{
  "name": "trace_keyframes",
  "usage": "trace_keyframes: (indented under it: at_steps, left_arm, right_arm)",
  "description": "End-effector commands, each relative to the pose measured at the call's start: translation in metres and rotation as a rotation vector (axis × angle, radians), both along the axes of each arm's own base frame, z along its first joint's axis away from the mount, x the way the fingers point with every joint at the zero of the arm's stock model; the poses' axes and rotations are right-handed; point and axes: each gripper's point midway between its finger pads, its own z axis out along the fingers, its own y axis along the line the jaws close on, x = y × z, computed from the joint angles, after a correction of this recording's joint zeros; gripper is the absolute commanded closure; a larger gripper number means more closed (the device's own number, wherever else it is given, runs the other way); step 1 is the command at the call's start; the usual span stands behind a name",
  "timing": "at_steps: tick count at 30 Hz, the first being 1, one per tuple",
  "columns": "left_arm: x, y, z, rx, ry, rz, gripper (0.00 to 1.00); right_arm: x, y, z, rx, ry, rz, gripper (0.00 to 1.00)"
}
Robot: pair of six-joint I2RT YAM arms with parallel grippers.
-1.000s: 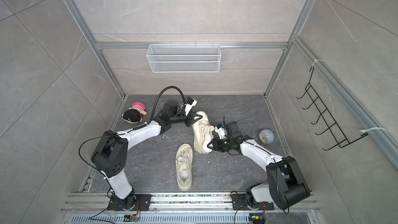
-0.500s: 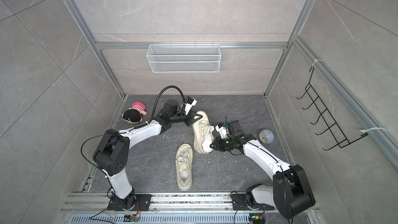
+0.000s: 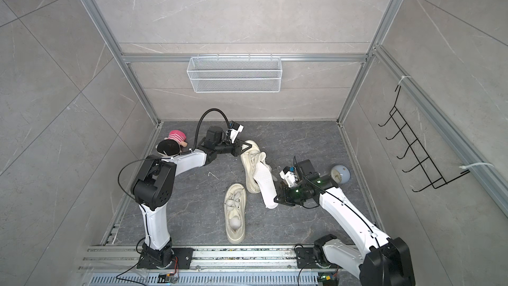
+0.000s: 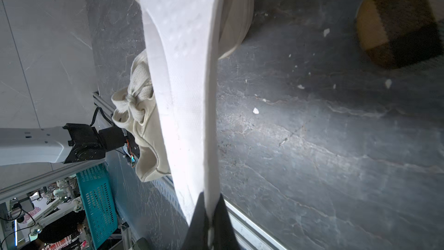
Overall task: Remove the insole from the shoe
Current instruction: Remove the insole from the shoe, then place the insole at the center of the board.
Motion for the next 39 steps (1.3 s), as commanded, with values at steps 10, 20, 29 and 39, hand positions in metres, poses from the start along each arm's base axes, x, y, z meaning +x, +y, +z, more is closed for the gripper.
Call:
trace_keyframes:
  at_steps: [10,20,29,39]
  left_arm:
    - [0.012,0.004,0.033,-0.011,-0.067,0.001,1.0]
    - [-0.002,0.046,0.141,-0.127,-0.179,0.056,1.0]
    - [-0.046,0.128,0.198,-0.126,-0.262,0.171,1.0]
    - [-0.079,0.178,0.213,-0.123,-0.261,0.298,1.0]
  right_arm:
    - [-0.042,-0.044,0.024,-0.152,-0.023,-0.112,1.0]
    - [0.016,-0.057,0.069,-0.213,-0.262,-0.245,1.0]
    - [0.11,-0.04,0.072,-0.19,-0.345,-0.196,1.0]
    - [0.216,-0.054,0.015,-0.135,-0.232,-0.227,1.0]
